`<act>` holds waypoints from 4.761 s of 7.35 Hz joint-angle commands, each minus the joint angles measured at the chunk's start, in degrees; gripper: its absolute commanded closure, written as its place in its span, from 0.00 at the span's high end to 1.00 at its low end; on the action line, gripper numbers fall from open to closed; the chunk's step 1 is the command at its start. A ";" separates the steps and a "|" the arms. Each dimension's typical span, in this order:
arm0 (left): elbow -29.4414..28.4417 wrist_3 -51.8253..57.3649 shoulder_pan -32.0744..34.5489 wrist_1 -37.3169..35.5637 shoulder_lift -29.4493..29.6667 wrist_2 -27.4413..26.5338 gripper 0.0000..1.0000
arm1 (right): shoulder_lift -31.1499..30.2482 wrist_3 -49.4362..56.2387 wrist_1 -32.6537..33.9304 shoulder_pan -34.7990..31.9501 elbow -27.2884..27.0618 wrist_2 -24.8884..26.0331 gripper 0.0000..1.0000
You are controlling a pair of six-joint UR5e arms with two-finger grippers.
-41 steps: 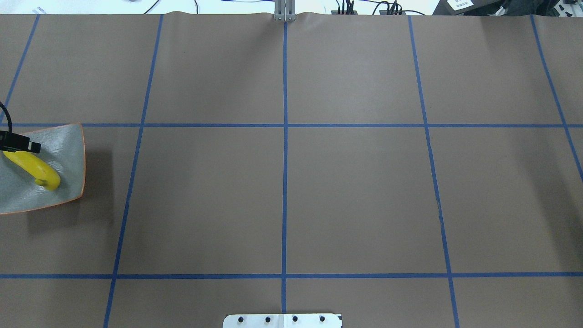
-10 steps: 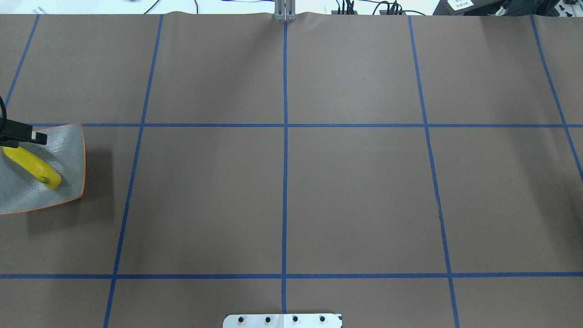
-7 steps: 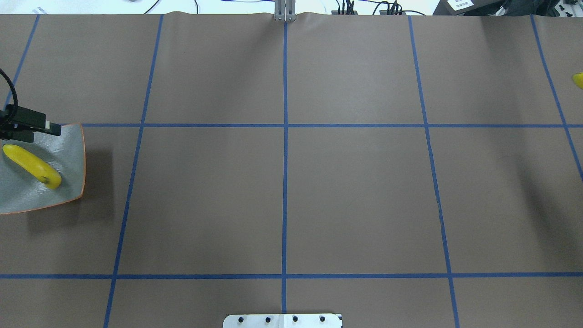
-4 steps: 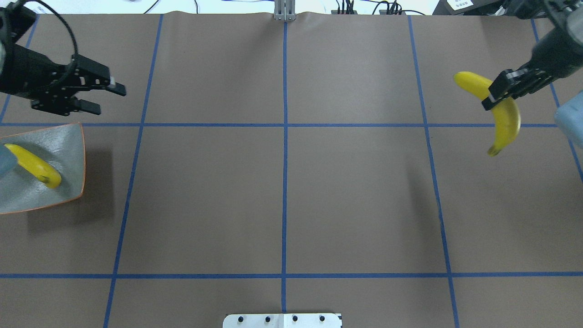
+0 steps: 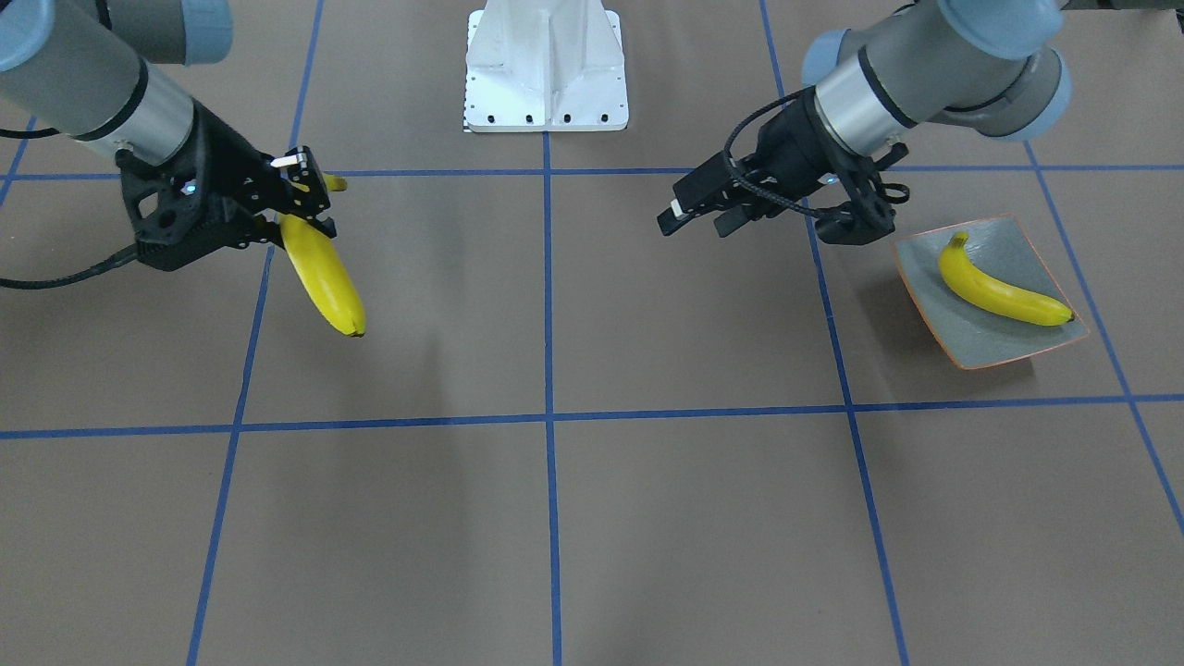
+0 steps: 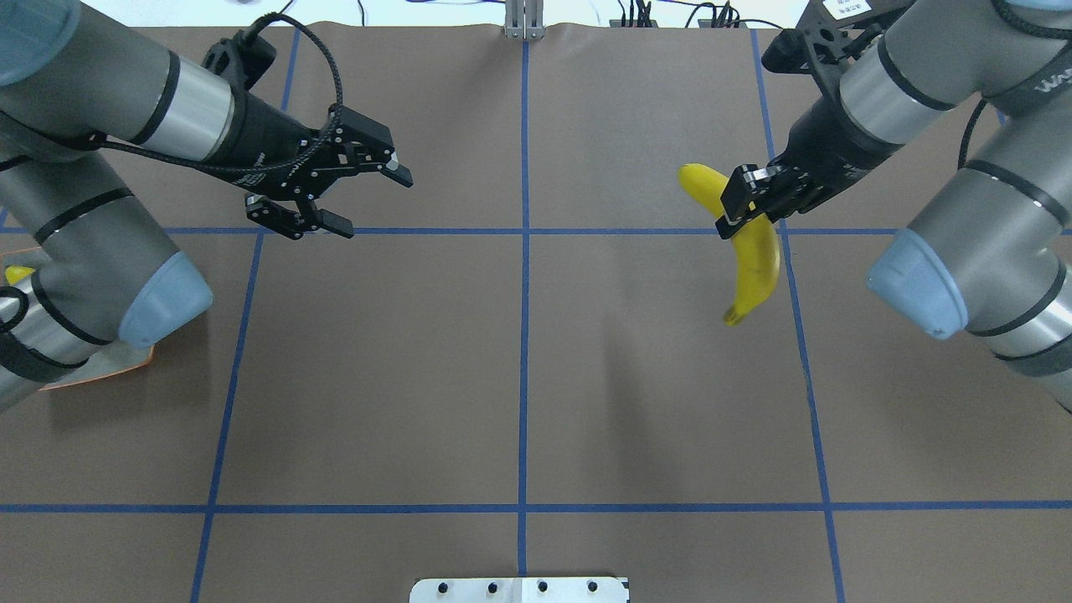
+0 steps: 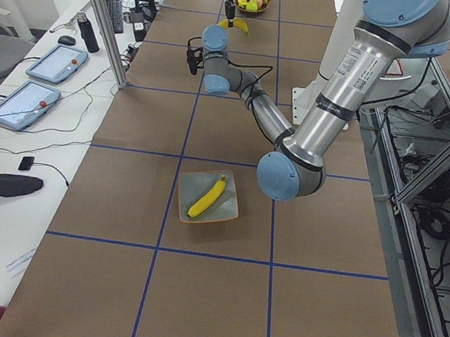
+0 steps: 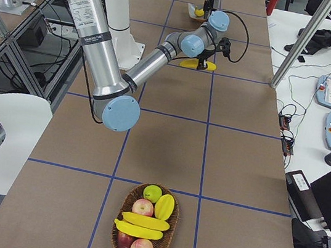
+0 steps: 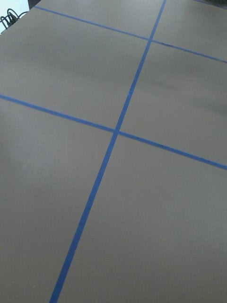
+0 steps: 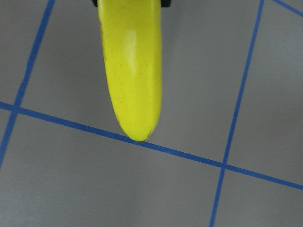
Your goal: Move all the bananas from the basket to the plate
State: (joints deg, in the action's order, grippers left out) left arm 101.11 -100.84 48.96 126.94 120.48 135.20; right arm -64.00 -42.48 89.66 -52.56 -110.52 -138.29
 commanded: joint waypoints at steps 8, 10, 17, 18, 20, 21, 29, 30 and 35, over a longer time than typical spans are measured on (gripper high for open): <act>-5.57 -18.94 -8.79 3.56 11.96 -15.30 0.99 | 7.66 -18.77 -10.91 9.94 1.97 10.50 0.00; -6.54 -19.40 -9.67 5.77 12.14 -17.59 0.99 | 7.66 -21.84 -14.15 10.03 2.06 10.41 0.00; -8.56 -19.40 -12.04 9.12 12.85 -20.15 0.96 | 8.10 -23.61 -14.51 9.94 1.27 10.23 0.00; -8.56 -19.40 -12.30 9.12 12.85 -20.15 0.95 | 8.10 -23.53 -14.51 10.02 1.18 10.23 0.00; -8.56 -19.40 -12.31 9.12 12.85 -20.15 0.92 | 8.01 -23.70 -14.60 10.29 0.66 10.23 0.00; -8.56 -19.40 -12.31 9.12 13.02 -20.15 0.91 | 7.92 -23.79 -14.51 10.72 0.22 10.23 0.00; -8.21 -20.62 -12.48 9.12 12.85 -20.06 0.00 | 7.39 -23.70 -14.51 11.17 -1.37 10.06 0.27; -8.21 -20.63 -12.48 8.94 12.85 -20.06 0.00 | 7.48 -23.88 -14.51 11.17 -1.45 10.05 0.99; -1.67 -19.58 -11.61 8.42 4.91 -19.45 0.00 | 0.48 -23.79 -14.51 6.70 -6.72 6.38 1.00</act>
State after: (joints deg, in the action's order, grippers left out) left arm 95.13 -120.97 36.94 135.58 130.53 115.57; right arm -60.57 -66.27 75.15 -43.99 -115.67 -130.36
